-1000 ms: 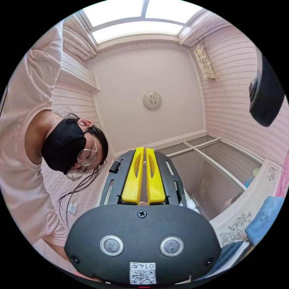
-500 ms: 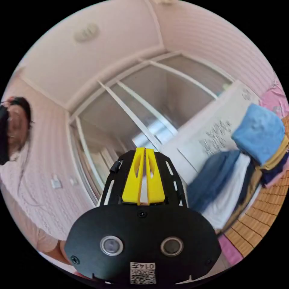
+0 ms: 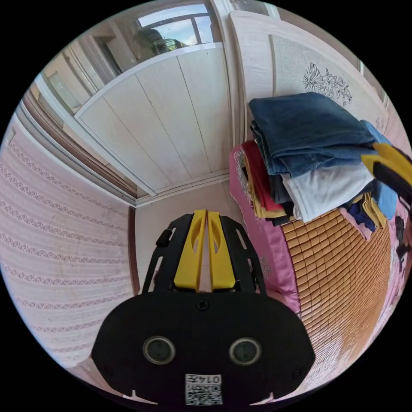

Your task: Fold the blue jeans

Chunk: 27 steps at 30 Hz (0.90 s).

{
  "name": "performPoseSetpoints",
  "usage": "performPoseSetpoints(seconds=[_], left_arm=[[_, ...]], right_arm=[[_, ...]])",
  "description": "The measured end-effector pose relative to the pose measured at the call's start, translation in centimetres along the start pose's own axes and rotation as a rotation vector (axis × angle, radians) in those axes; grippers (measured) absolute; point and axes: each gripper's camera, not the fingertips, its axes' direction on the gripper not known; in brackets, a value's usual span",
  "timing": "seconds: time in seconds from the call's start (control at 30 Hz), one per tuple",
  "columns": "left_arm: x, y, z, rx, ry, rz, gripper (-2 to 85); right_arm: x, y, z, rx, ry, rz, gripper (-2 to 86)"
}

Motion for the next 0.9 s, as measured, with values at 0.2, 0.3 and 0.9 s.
performPoseSetpoints(seconds=[0.2,0.3,0.9], left_arm=[[-5.7,-3.2,6.9,0.07,0.301,0.115,-0.8],[-9.4,-5.0,9.0,0.184,0.676,0.197,-0.7],[-13.1,-23.1,17.8,0.214,1.052,0.278,6.5]], right_arm=[[-4.1,-2.8,4.1,-0.059,0.018,-0.196,15.1],[-5.3,-3.3,6.8,-0.149,0.101,-0.251,15.1],[6.3,3.3,-2.5,0.084,-0.112,0.156,1.3]])
